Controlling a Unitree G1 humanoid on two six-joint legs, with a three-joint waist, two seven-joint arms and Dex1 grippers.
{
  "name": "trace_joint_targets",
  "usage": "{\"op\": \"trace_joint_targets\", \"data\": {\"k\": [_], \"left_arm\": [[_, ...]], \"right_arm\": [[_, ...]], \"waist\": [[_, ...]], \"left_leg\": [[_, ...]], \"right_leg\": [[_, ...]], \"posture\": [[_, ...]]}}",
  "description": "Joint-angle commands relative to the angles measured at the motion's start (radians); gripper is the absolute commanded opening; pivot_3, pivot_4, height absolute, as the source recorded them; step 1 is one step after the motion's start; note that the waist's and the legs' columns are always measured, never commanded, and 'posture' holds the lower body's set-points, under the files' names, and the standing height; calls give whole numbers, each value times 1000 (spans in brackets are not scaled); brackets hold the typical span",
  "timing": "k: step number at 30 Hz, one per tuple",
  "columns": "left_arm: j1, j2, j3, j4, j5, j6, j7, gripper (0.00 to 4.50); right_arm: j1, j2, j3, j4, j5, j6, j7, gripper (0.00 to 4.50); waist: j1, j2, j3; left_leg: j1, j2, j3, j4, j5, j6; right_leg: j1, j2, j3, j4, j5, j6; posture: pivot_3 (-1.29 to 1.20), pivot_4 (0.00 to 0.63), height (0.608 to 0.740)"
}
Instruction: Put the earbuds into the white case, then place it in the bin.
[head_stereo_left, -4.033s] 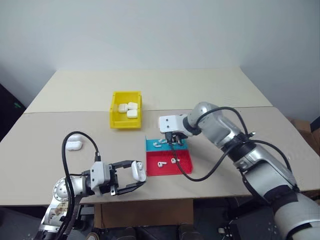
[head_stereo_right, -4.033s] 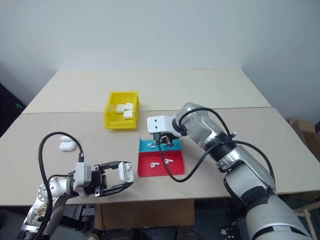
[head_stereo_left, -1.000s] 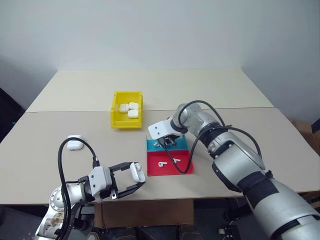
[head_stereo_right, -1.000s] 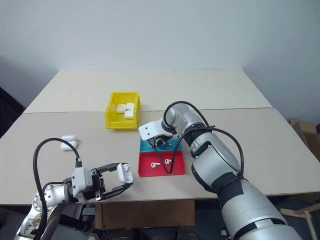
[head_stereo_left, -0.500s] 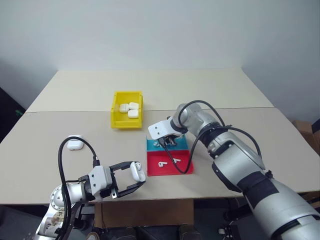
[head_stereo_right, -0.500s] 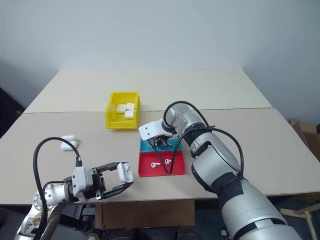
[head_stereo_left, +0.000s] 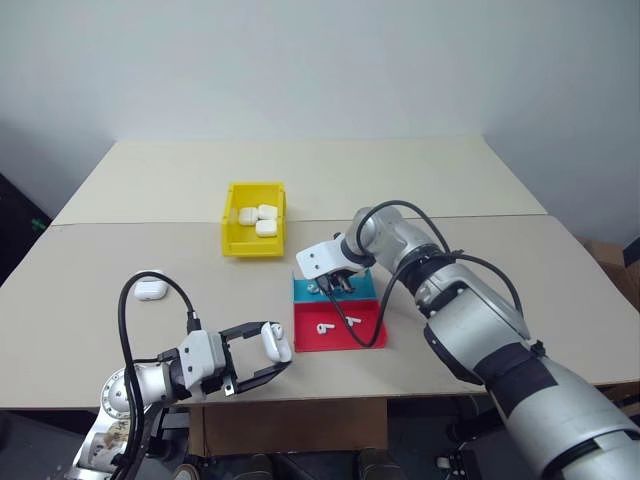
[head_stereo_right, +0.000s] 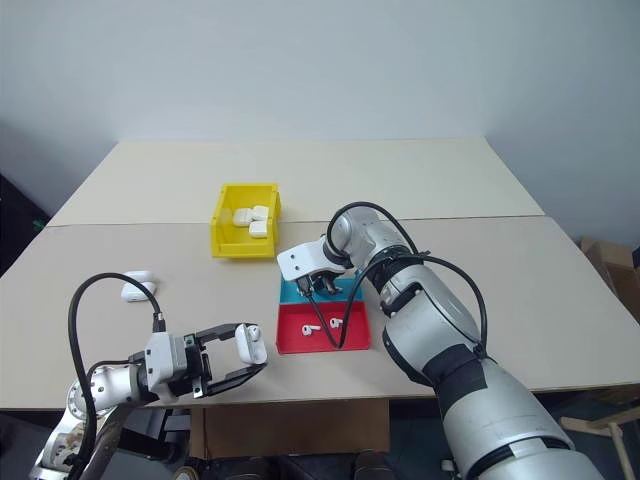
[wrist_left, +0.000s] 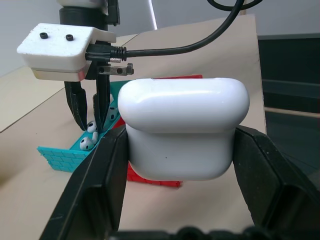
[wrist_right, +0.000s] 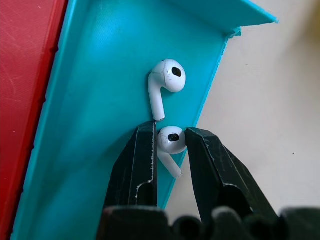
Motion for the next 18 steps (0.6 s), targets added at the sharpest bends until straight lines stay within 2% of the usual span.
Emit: {"op": "trace_joint_targets", "data": {"k": [1,10,18], "left_arm": [[-10,-1,0,-9,-4,-20,-2,2792],[-17,-4,3,-11,-11,-16,1,2792],[-35,-4,1,0,-21,-10,-15,2792]], "right_arm": [[-7,-2,-12,-10,-4,9,4,1133],[-25,-21,-74,-60,46,39,39,1133],[-3,-88,-168,-219,132,145,107,1133]], "waist": [[0,0,0],[0,0,0],[1,0,0]], "left_leg": [[0,0,0,0,0,0],[0,0,0,0,0,0],[0,0,0,0,0,0]], "right_leg": [[0,0,0,0,0,0],[0,0,0,0,0,0],[0,0,0,0,0,0]], "posture": [[0,150,740],[0,150,740],[0,150,740]]}}
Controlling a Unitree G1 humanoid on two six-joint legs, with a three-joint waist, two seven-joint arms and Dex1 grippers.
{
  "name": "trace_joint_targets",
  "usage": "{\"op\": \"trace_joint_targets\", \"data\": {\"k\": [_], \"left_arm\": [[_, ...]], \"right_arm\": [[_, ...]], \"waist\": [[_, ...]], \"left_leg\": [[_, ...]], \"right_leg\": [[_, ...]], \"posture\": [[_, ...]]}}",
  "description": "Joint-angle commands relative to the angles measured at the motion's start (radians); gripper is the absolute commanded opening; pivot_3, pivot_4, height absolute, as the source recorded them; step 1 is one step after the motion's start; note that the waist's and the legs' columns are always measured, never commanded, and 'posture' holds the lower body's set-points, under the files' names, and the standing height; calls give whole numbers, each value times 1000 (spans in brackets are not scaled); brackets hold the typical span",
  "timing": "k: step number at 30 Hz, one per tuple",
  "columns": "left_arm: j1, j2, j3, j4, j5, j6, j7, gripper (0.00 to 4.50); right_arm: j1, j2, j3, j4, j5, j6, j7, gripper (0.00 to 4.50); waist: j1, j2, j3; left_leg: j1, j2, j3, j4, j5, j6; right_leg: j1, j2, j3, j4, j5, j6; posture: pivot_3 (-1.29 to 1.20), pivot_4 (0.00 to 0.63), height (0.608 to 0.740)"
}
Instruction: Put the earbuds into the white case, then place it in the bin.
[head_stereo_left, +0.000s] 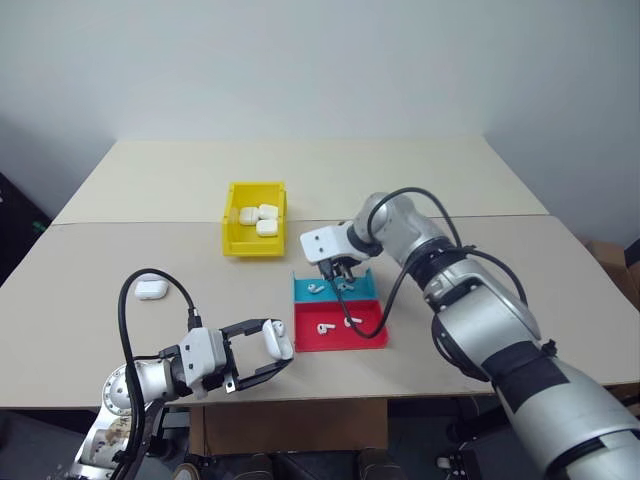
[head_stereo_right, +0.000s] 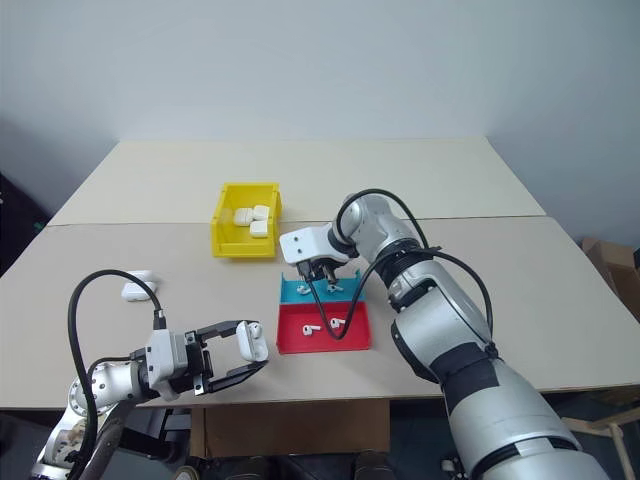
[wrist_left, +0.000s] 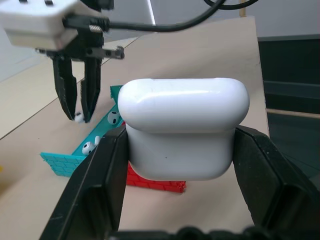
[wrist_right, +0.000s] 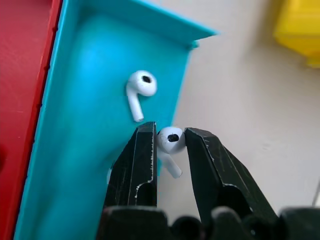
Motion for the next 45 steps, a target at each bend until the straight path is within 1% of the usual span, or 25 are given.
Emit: {"op": "trace_joint_targets", "data": {"k": [1,4,6,8,10,12,14,16,19,21,24,29,32,35,39,45], "left_arm": [[-33,-6,1,-2,-23,-6,-5,2792],[-71,-19,0,7,-39,5,-4,2792],[-96,-30,0,4,-57,24,4,2792],[-121,-45,-1,5,-79,35,-2,2792],[-147,-58,-6,7,-91,46,-1,2792],[-182,-79,-13,18,-103,49,-6,2792],[-225,-100,-23,34,-107,60,-1,2792],[-276,-128,-36,53,-111,76,5,2792],[-324,-164,-49,81,-112,85,2,2792],[-353,-186,-59,99,-121,91,-15,2792],[-374,-194,-64,109,-142,111,-49,2792],[-406,-203,-55,125,-181,136,-87,2792],[-424,-208,-47,136,-192,141,-96,2792],[-435,-207,-45,145,-192,143,-101,2792],[-440,-218,-32,124,-217,176,-83,2792],[-428,-212,-24,94,-228,204,-72,2792]], "right_arm": [[-9,-28,-97,-126,94,126,34,1133],[13,-68,-210,-277,206,309,64,1133],[58,-118,-306,-456,309,492,92,1133],[122,-168,-422,-683,437,696,94,1133],[182,-199,-530,-889,558,900,57,1133],[233,-207,-640,-1064,666,1093,-17,1133],[281,-188,-759,-1211,766,1263,-98,1133],[335,-124,-901,-1358,859,1430,-189,1133],[393,-28,-1022,-1519,945,1575,-300,1133],[463,40,-1057,-1643,995,1626,-359,1133],[526,121,-1078,-1758,1056,1672,-432,1133],[560,200,-1107,-1822,1156,1729,-506,1133],[603,192,-1089,-1827,1212,1730,-541,1133],[628,177,-1107,-1808,1285,1730,-560,1133],[695,133,-1058,-1794,1323,1701,-580,1133],[729,136,-1036,-1746,1395,1660,-630,1133]], "waist": [[0,0,0],[3,0,0],[8,0,0],[17,0,0],[30,0,0],[32,0,0],[30,0,0],[28,0,0],[22,0,-1],[22,0,-1],[17,1,-1],[8,0,-1],[5,0,-1],[4,0,-1],[3,0,-1],[-1,0,-1]], "left_leg": [[0,0,0,0,0,0],[0,0,0,0,0,0],[0,0,0,0,0,0],[-1,0,0,0,0,0],[-2,0,0,0,0,0],[-2,-1,0,0,0,0],[-1,0,0,1,0,0],[0,0,-1,1,0,0],[1,0,-1,2,0,0],[1,0,-2,2,0,0],[0,0,-3,2,0,0],[0,-1,-3,2,0,0],[0,-1,-3,2,0,0],[0,-1,-4,2,0,0],[0,-1,-4,2,0,0],[0,-1,-4,2,0,0]], "right_leg": [[0,0,0,0,0,0],[0,0,0,0,0,0],[0,0,0,0,0,0],[1,0,0,-1,0,0],[1,-1,-1,-1,0,1],[1,-1,-1,-1,0,1],[1,-1,-1,0,0,0],[2,0,-1,0,0,0],[3,0,0,0,0,1],[3,1,0,0,0,1],[2,1,0,0,0,1],[2,1,-1,0,0,1],[3,1,-1,0,0,2],[3,1,-1,0,0,2],[3,1,-1,0,0,2],[3,1,-1,0,-1,3]], "posture": [[0,150,740],[0,150,740],[0,150,740],[0,150,740],[0,150,740],[0,150,740],[0,150,740],[0,150,740],[0,150,740],[0,150,740],[0,150,740],[0,150,740],[0,150,740],[0,150,740],[0,150,740],[0,150,740]]}}
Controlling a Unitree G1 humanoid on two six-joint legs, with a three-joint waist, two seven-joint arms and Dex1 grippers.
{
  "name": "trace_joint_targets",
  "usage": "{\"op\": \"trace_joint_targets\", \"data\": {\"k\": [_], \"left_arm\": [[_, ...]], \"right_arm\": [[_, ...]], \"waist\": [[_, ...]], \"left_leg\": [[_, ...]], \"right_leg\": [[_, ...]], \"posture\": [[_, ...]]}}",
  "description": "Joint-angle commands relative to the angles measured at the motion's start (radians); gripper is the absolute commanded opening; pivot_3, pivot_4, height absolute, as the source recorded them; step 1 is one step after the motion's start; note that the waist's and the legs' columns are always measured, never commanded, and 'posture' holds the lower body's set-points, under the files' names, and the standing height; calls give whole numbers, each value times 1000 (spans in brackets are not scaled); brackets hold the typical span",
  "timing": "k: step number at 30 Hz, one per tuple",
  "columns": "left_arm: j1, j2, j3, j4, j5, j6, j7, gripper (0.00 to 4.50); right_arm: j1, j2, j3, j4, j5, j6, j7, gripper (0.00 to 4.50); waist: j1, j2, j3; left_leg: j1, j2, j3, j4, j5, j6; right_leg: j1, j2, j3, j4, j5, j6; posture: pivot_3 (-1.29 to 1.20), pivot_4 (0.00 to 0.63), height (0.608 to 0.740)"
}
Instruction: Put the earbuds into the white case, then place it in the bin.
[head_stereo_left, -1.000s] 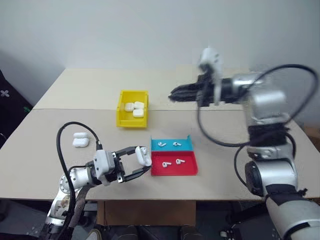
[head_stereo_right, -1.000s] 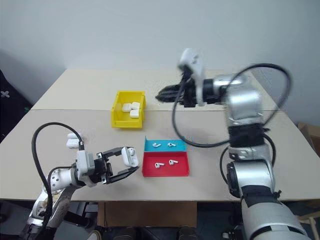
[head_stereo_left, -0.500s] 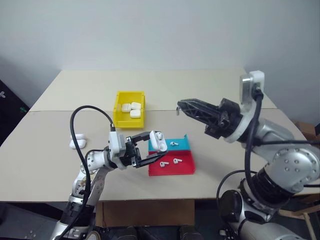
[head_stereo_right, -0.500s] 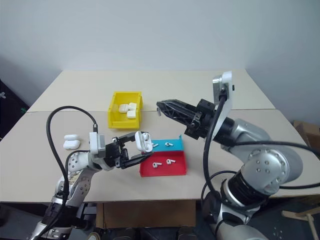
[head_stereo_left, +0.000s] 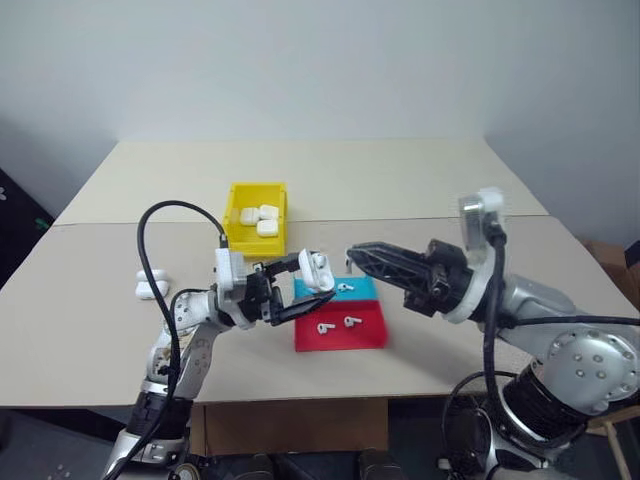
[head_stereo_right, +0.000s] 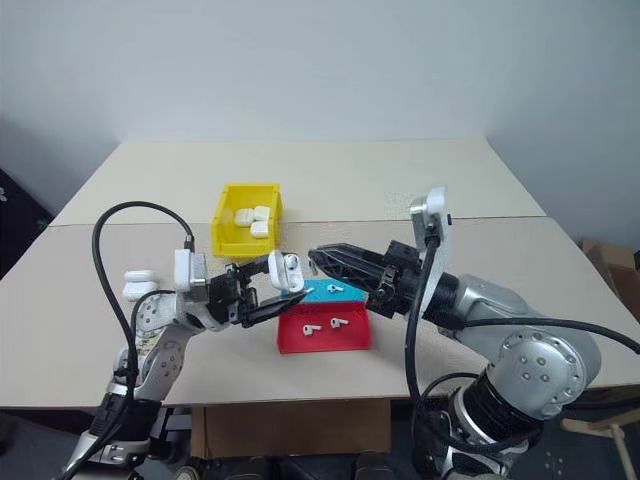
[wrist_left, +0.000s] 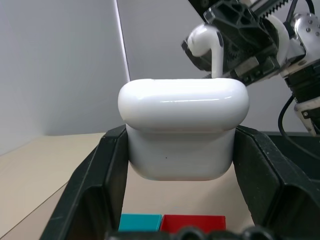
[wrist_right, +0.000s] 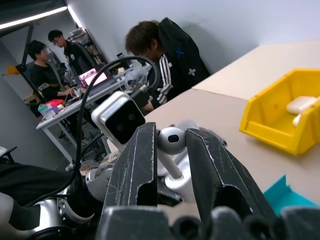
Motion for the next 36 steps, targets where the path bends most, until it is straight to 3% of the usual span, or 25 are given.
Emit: {"op": "trace_joint_targets", "data": {"k": [1,11,36], "left_arm": [[-3,-1,18,-44,-19,5,6,2792],[2,-11,8,-46,-9,3,0,2792],[11,-18,5,-51,14,-2,3,2792]], "right_arm": [[16,4,20,4,73,-51,-33,1133],[81,-17,124,34,164,-179,-126,1133],[171,-202,334,91,285,-416,-241,1133]], "waist": [[1,0,0],[1,0,0],[2,0,0]], "left_leg": [[0,0,0,0,0,0],[-1,0,0,0,0,0],[-1,0,0,0,0,0]], "right_leg": [[0,0,0,0,0,0],[0,0,0,-1,-1,2],[0,0,0,-2,-4,6]], "posture": [[0,150,740],[0,150,740],[0,150,740]]}}
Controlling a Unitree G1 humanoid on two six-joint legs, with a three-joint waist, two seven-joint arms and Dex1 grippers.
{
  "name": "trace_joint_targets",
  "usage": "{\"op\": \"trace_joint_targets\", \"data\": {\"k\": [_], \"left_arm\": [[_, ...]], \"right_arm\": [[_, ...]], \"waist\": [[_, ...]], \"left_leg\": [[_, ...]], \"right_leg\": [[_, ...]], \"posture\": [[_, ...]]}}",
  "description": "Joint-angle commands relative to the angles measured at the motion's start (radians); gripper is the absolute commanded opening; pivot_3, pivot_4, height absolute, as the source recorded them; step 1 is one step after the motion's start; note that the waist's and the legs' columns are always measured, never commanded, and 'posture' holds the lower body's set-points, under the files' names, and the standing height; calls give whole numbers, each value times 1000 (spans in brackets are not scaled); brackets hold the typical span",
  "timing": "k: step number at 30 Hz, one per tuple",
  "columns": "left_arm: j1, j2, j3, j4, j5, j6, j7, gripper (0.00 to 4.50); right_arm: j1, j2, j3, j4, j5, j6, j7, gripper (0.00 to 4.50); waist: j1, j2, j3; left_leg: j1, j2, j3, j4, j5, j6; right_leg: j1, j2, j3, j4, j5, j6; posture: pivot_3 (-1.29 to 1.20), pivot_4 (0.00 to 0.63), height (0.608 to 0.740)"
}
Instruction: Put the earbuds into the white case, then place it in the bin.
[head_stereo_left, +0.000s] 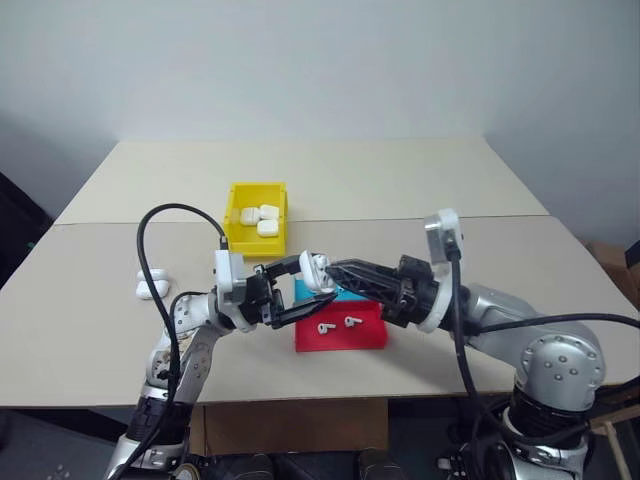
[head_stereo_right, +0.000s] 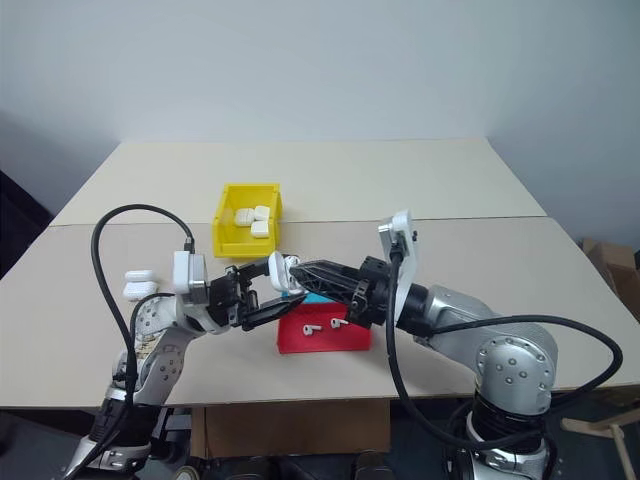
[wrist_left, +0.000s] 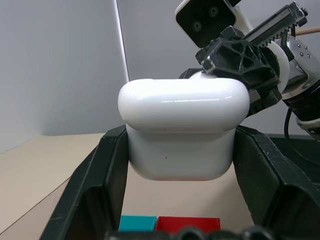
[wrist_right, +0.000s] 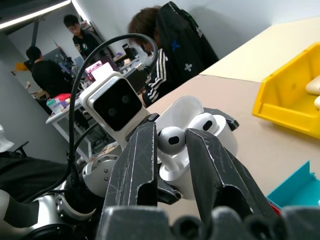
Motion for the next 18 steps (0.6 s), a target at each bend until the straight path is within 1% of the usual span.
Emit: {"op": "trace_joint_targets", "data": {"k": [1,10,11,12,15,18], "left_arm": [[-10,-3,3,-27,1,-16,2,2792],[-8,-5,7,-29,9,-18,7,2792],[-8,-7,9,-28,8,-18,7,2792],[-7,-8,10,-28,8,-18,7,2792],[-7,-9,10,-25,11,-19,7,2792],[-8,-7,10,-24,14,-16,7,2792]], "right_arm": [[10,-20,17,-14,36,-50,-6,1133],[32,-70,67,-30,18,-122,6,1133],[34,-77,70,-33,25,-127,14,1524],[37,-83,73,-34,34,-133,19,1727],[40,-102,88,-35,29,-143,9,2594],[48,-120,89,-36,30,-160,12,2594]], "waist": [[0,0,0],[0,0,0],[0,0,0],[1,0,0],[1,0,0],[1,0,0]], "left_leg": [[0,0,0,0,0,0],[0,0,0,0,0,0],[0,0,0,0,0,0],[0,0,0,0,0,0],[0,0,0,0,0,0],[-1,0,0,0,0,0]], "right_leg": [[0,0,0,0,0,0],[0,0,0,-1,0,0],[0,0,0,-1,0,0],[0,0,0,-1,0,0],[0,0,0,-1,0,0],[0,0,0,-1,0,0]], "posture": [[0,150,740],[0,150,740],[0,150,740],[0,150,740],[0,150,740],[0,150,740]]}}
